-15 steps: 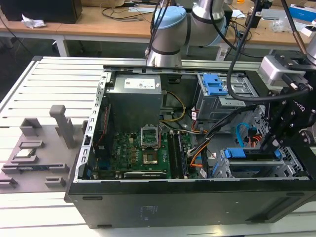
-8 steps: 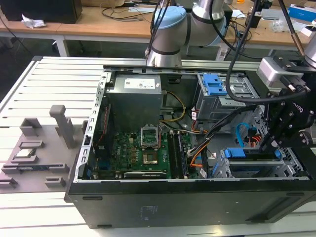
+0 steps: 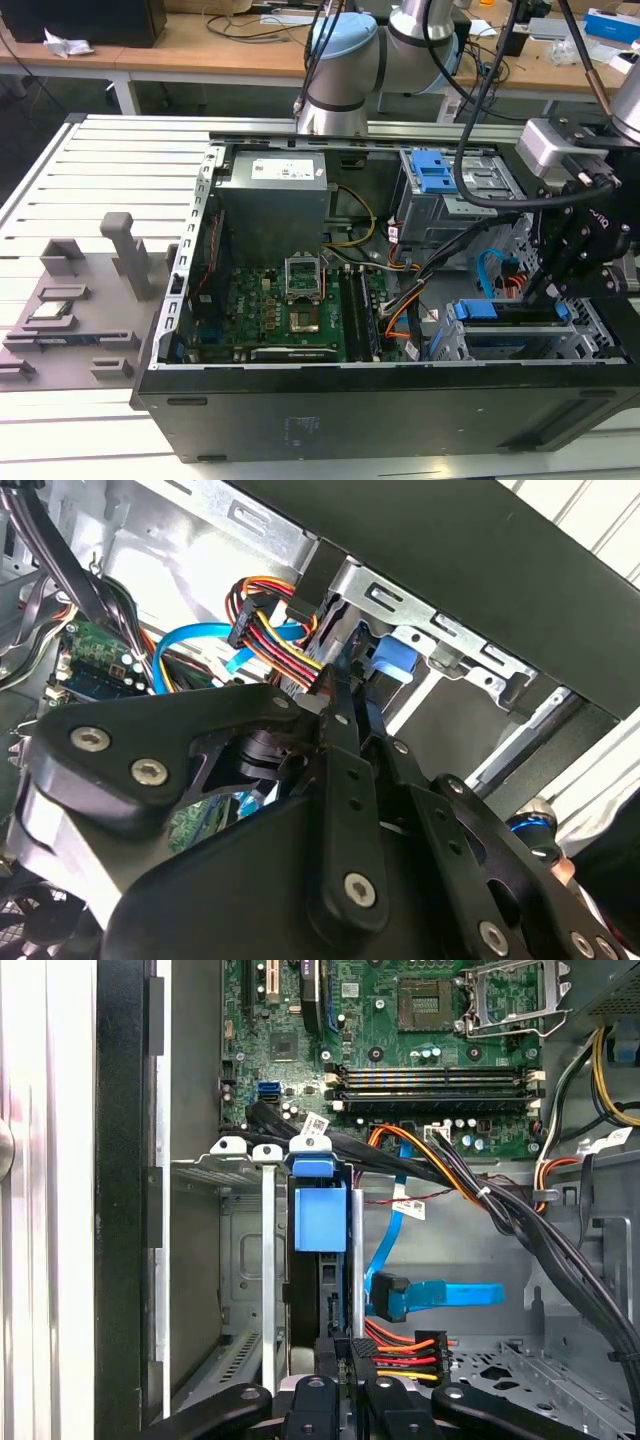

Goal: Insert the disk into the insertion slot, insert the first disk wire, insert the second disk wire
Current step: 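Insert the first disk wire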

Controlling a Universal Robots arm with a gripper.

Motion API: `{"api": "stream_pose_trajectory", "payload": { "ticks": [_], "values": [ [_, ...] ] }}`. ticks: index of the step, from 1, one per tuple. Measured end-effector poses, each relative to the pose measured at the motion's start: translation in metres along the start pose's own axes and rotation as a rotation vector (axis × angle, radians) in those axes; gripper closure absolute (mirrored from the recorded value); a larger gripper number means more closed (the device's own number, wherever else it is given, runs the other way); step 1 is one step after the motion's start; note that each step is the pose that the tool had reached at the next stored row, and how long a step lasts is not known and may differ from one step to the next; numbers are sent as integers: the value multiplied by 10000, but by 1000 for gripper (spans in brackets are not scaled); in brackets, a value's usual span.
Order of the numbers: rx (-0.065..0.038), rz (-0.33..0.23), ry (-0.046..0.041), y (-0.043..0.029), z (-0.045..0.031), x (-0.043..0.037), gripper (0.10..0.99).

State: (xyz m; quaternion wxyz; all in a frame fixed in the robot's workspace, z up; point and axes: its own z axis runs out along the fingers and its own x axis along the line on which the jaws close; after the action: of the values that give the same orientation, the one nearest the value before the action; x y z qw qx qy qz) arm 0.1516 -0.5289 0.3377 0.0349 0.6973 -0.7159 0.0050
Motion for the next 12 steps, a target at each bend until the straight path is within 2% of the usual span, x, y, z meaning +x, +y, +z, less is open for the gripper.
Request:
{"api": "stream_pose_trajectory", "payload": {
  "ticks": [11, 12],
  "values": [
    [0, 1, 10, 0, 12, 0, 910],
    [0, 1, 14, 0, 11, 0, 843]
  ]
}}
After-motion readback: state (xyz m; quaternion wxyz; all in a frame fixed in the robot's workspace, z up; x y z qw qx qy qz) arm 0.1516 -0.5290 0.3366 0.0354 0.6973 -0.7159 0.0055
